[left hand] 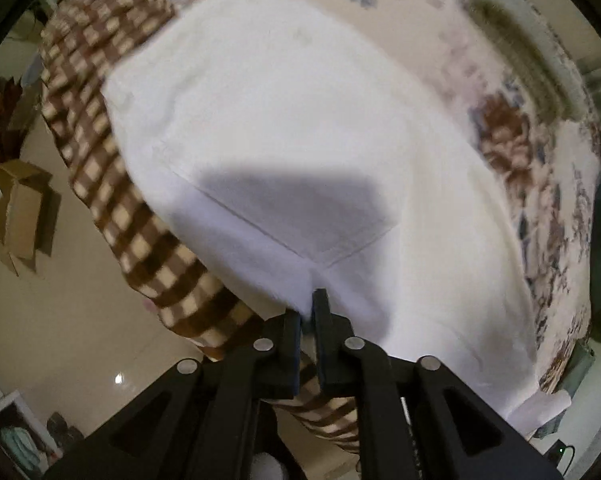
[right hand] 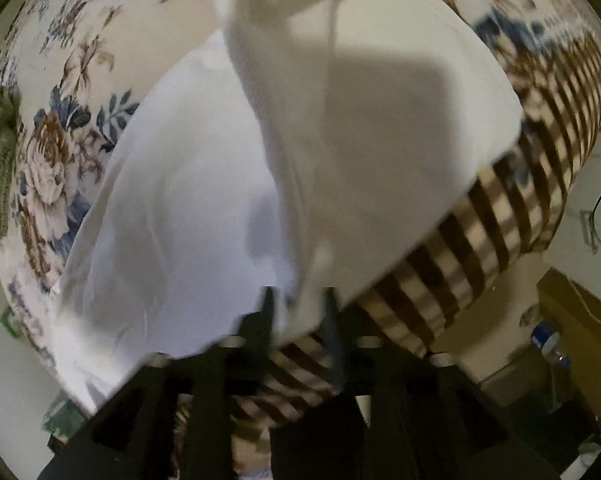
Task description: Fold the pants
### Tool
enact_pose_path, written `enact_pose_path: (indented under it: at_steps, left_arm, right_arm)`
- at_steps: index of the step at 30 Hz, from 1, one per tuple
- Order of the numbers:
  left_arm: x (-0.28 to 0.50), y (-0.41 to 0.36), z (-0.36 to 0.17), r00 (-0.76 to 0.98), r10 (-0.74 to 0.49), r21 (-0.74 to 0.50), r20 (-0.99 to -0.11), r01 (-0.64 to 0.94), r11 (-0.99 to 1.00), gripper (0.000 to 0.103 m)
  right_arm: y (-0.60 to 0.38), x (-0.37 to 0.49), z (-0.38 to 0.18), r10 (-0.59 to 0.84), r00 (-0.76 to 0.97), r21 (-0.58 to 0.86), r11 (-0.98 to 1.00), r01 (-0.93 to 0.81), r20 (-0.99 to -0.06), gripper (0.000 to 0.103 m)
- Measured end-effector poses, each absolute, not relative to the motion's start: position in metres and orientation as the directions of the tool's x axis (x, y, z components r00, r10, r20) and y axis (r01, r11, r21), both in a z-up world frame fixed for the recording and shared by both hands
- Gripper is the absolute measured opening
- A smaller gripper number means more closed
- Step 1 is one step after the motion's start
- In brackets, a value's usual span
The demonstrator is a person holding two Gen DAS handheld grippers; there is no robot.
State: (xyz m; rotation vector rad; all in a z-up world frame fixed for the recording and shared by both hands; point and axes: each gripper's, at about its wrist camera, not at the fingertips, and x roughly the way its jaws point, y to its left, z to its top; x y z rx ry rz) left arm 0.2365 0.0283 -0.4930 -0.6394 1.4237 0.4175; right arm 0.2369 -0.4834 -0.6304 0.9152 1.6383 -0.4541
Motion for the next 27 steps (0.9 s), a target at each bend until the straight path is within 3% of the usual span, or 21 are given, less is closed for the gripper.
enact_pose_path:
  at_steps: [2,6,7,11,16,22,24,25,27]
  left_arm:
    - [0.235,0.023,-0.476,0.145,-0.079,-0.151,-0.986,-0.602,0.784,0.018]
    - [0.24,0.004,-0.454,0.207,0.012,-0.103,-0.978,-0.536,0.838,0.073]
    - [0.24,-0.005,-0.453,0.218,0.036,-0.084,-0.975,-0.515,0.853,0.078]
    - [0.262,-0.029,-0.47,0.188,0.033,-0.056,-0.982,-0.449,0.892,0.078]
    - [0.277,-0.057,-0.488,0.155,0.015,-0.048,-0.988,-0.392,0.919,0.078]
    - [0.277,-0.074,-0.495,0.136,0.033,-0.014,-0.99,-0.337,0.941,0.078]
    - [0.274,-0.075,-0.501,0.11,0.039,0.001,-0.993,-0.328,0.945,0.078]
    - [0.273,-0.074,-0.503,0.102,0.043,0.008,-0.994,-0.322,0.947,0.078]
    - [0.271,-0.073,-0.504,0.09,0.053,0.023,-0.995,-0.308,0.951,0.078]
  right_arm:
    - [-0.503,0.223,-0.612,0.303,-0.007,0.195,0.628,0.753,-0.953,0.048]
    - [-0.544,0.213,-0.579,0.225,0.11,0.228,0.612,0.757,-0.968,0.06]
    - [-0.556,0.213,-0.576,0.199,0.133,0.228,0.601,0.766,-0.971,0.062]
    - [-0.598,0.216,-0.588,0.118,0.156,0.195,0.529,0.826,-0.981,0.064]
    - [-0.627,0.208,-0.622,0.124,0.034,0.083,0.411,0.908,-0.992,0.063]
    - [-0.64,0.157,-0.633,0.267,0.203,0.261,0.202,0.944,-0.942,0.063]
    - [-0.635,0.149,-0.642,0.276,0.245,0.302,0.185,0.935,-0.929,0.04]
    - [-0.632,0.148,-0.643,0.257,0.24,0.296,0.206,0.933,-0.936,0.009]
    - [-0.622,0.15,-0.634,0.179,0.216,0.26,0.283,0.923,-0.96,0.002]
